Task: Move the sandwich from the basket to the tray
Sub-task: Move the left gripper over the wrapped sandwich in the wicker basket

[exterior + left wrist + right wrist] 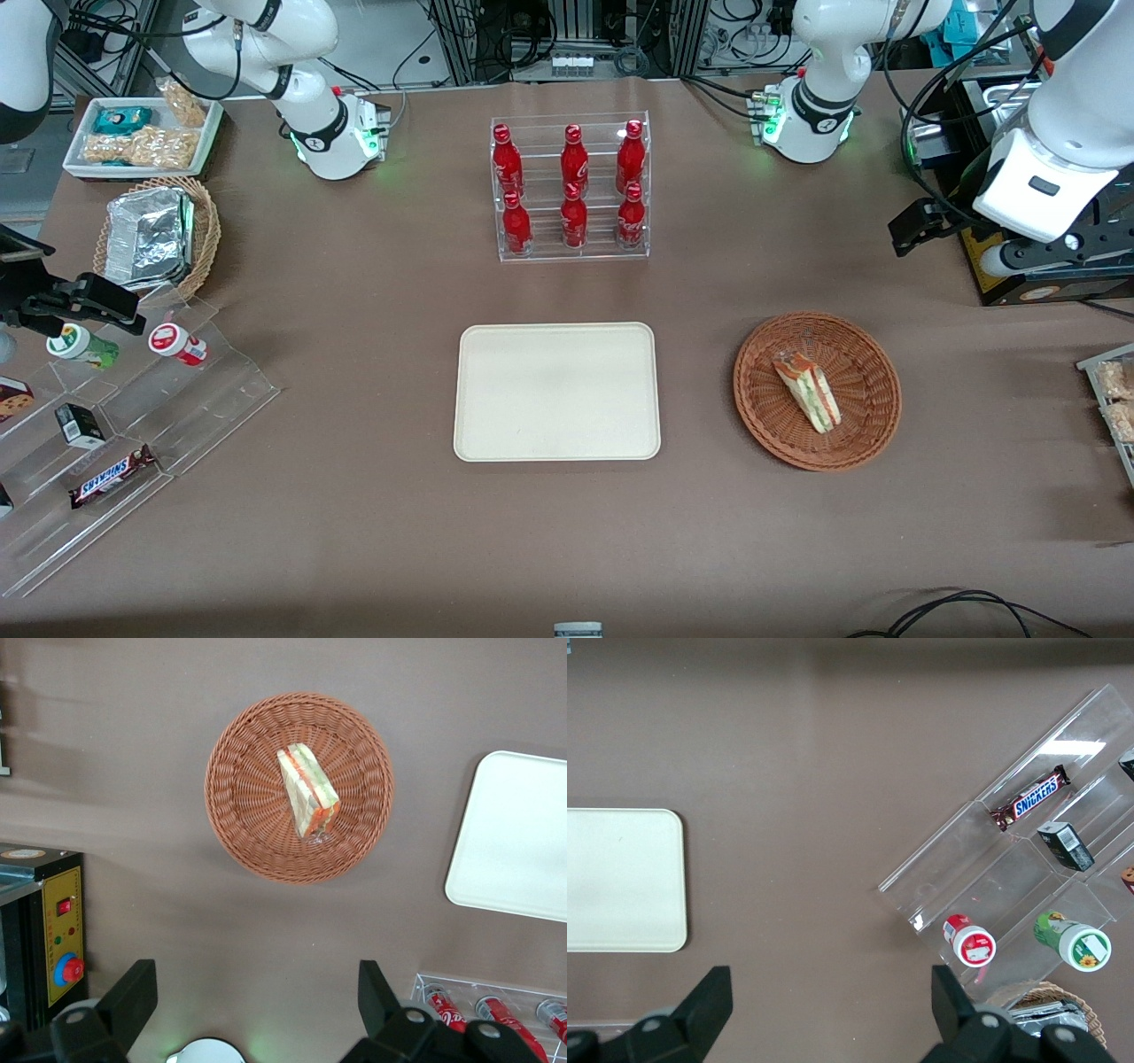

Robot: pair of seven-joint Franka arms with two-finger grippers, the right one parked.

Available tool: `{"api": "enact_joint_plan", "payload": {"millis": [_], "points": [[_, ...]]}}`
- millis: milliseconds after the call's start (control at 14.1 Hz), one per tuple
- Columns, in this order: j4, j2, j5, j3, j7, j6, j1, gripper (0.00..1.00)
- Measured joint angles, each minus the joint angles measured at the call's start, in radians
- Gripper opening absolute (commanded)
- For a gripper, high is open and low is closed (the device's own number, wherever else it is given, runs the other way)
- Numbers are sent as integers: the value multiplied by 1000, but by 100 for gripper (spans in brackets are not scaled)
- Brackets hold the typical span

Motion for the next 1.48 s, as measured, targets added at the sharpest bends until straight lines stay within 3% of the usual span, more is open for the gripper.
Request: {"api": "enact_joint_plan", "payload": {"millis": [283,707,1061,1202,1485], "points": [[0,0,1,7,99,-20,20,100],[-11,7,1,10,108,-25,26,100],[-58,136,1,12,27,-21,26,100],[-104,190,1,12,-38,110,26,100],[-336,220,0,8,-217,508,25,100]]}}
